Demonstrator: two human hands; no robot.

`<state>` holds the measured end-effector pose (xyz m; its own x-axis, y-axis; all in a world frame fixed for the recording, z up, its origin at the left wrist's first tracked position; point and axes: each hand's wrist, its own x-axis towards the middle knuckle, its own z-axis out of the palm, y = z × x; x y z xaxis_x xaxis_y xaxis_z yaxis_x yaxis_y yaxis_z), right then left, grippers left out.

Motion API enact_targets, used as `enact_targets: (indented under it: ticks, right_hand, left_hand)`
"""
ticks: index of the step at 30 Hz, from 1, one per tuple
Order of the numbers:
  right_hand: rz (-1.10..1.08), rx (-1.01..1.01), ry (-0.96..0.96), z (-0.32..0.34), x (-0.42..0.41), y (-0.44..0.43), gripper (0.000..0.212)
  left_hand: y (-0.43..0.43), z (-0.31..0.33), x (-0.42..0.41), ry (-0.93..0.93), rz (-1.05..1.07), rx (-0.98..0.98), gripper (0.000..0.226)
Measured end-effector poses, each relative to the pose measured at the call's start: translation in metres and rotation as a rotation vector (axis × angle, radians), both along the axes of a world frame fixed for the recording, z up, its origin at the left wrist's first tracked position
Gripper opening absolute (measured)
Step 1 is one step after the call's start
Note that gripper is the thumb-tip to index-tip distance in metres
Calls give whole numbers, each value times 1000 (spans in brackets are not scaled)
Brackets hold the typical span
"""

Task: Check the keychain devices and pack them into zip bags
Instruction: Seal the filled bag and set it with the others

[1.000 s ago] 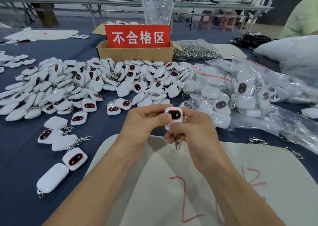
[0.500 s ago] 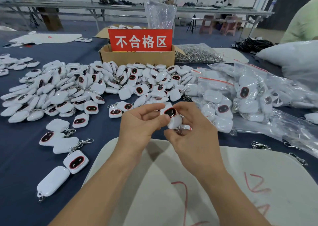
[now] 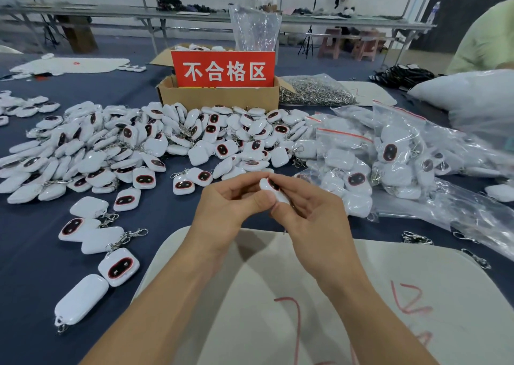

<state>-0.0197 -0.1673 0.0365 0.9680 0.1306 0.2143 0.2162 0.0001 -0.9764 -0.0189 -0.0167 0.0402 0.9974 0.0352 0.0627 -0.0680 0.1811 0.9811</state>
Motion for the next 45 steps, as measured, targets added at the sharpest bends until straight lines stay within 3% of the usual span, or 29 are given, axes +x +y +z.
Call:
enact_targets:
  ticks: [5, 11, 18, 20, 23, 28, 31, 34, 37, 39, 43, 45]
  right_hand:
    - [-49, -59, -41, 1, 0, -3, 37]
    - [-113, -169, -164, 2, -4, -4, 24]
    - [-206, 89, -55, 13, 1, -18, 40]
    - [-289, 235, -18, 19, 5, -29, 39]
    - [-410, 341, 9, 24, 10, -52, 21]
    - [-442, 286, 30, 20, -1, -70, 14]
    - [-432, 269, 37, 18, -7, -74, 15]
    - [-333, 164, 87, 20, -9, -72, 13]
    - [-251, -124, 146, 19, -11, -61, 18]
    - [-297, -314, 117, 17, -12, -56, 18]
    - [-314, -444, 82, 13, -10, -53, 30]
    - [-290, -521, 100, 8, -9, -51, 29]
  left_hand:
    - [0, 1, 1, -34, 26, -22, 46]
    - [-3, 2, -2, -66, 105, 69, 26]
    - [-7, 0, -3, -58, 140, 45, 10]
    - [-8, -3, -4, -54, 174, 136, 18]
    - [-13, -8, -6, -65, 176, 321, 24]
    - [-36, -17, -21, -160, 200, 902, 40]
    - [-44, -20, -22, -160, 233, 1021, 32]
    - [-45, -22, -20, -157, 226, 967, 17]
    - [-42, -25, -21, -152, 194, 820, 3]
    - [-43, -27, -21, -178, 204, 774, 7]
    - [-43, -24, -20, -243, 342, 676, 15]
    - [-44, -24, -22, -303, 310, 642, 13]
